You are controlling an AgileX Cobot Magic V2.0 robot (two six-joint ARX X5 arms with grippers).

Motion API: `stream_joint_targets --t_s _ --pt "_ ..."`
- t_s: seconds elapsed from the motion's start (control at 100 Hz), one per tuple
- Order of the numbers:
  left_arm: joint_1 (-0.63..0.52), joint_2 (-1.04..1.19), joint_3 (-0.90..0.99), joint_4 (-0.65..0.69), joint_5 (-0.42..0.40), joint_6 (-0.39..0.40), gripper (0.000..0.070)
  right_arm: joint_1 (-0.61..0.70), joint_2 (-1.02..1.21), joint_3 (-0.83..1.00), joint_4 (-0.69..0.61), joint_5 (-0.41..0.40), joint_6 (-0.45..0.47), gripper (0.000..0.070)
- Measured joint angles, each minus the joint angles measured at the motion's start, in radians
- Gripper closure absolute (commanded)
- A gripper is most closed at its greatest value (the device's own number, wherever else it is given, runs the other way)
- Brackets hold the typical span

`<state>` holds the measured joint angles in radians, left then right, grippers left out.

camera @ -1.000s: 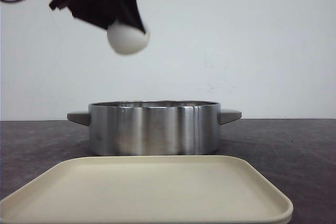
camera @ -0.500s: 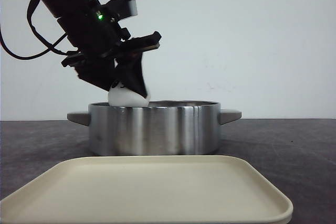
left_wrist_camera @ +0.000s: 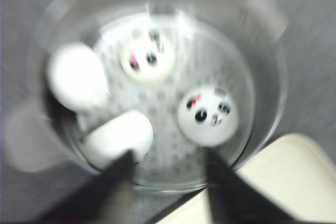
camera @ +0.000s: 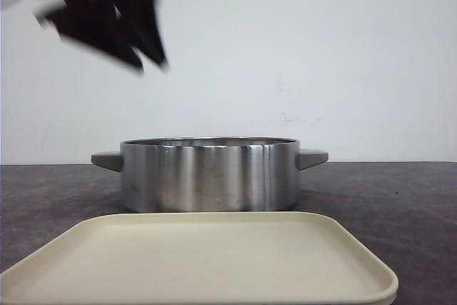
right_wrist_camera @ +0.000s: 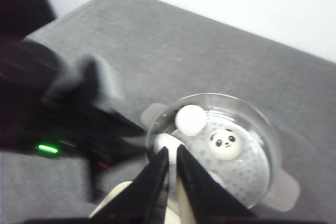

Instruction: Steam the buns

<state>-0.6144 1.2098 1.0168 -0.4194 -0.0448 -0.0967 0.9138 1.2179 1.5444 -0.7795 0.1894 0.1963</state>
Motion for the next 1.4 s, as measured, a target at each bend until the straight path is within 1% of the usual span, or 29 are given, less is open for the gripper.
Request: stream_joint_targets --t_s 0.09,0.16,0.26,0.39,0.52,0.58,0.82,1.4 --pt "0.026 -0.128 0.002 -0.034 -0.011 -0.001 0.0697 0.019 -0.006 -0.038 0.031 0.059 -0.013 0.0684" --pt "0.048 -0.224 0.002 -0.068 -0.021 -0.011 0.0697 0.038 -0.016 -0.092 0.073 0.123 -0.017 0.0684" --pt "0.081 -0.347 0.002 -0.117 -0.027 -0.038 0.0697 0.068 -0.032 -0.192 0.178 0.196 -0.018 0.0684" --pt "0.114 -0.465 0.000 -0.188 -0.029 -0.057 0.0697 0.108 -0.063 -0.356 0.391 0.205 -0.018 0.0684" --pt "0.136 -0.550 -0.015 -0.190 -0.069 -0.064 0.0697 0.134 -0.071 -0.518 0.640 0.205 -0.033 0.0684" --pt "0.143 -0.575 -0.015 -0.190 -0.090 -0.068 0.0697 0.137 -0.069 -0.561 0.701 0.202 -0.036 0.0684" --pt "0.147 -0.612 -0.015 -0.191 -0.095 -0.075 0.0697 0.137 -0.070 -0.565 0.747 0.201 -0.040 0.0684" --pt "0.147 -0.614 -0.016 -0.192 -0.095 -0.075 0.0696 0.139 -0.070 -0.565 0.747 0.200 -0.040 0.0684"
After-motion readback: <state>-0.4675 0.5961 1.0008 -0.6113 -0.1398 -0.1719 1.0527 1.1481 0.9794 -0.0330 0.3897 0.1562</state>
